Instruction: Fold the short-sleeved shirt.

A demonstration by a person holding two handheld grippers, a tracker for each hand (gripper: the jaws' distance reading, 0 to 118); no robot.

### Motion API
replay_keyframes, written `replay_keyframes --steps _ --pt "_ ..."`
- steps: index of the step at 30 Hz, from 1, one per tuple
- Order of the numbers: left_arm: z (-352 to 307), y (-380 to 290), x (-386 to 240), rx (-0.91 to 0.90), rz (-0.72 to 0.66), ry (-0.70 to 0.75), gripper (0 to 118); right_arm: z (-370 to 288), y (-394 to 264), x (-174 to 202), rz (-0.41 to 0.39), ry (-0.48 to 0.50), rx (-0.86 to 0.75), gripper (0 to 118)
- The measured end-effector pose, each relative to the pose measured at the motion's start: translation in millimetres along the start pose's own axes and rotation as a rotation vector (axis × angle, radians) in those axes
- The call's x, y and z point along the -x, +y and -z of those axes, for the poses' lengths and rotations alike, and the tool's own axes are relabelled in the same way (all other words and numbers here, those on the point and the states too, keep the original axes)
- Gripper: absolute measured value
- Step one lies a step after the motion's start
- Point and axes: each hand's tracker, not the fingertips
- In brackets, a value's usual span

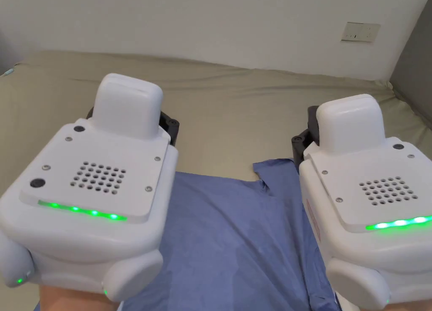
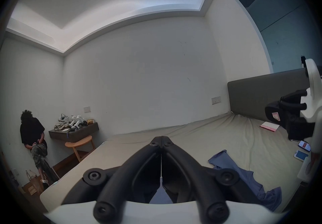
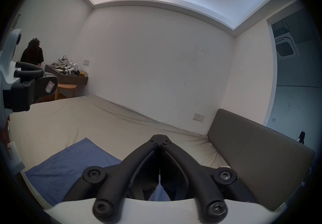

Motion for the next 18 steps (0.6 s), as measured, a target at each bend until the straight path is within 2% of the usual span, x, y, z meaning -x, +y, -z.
replay_keyframes --steps 4,7,15,16,17,18 --pt "36 -43 1 0.134 -0.066 -0.036 0 31 -27 7 0.019 0.042 0.085 2" --pt "77 -98 9 0.34 -0.104 -0.114 0 62 -61 4 0.046 0.081 0.198 2" --pt "211 -246 62 0.72 -0.142 0.032 0 121 -132 -22 0.084 0.084 0.343 2" --pt "231 -256 70 0.769 -0.134 0.056 15 125 -138 -26 0.086 0.078 0.355 2" --pt "250 -261 80 0.746 -0.169 0.066 66 131 -145 -31 0.088 0.072 0.368 2" --pt "272 -267 88 0.75 -0.167 0.066 106 135 -151 -36 0.09 0.065 0.379 2"
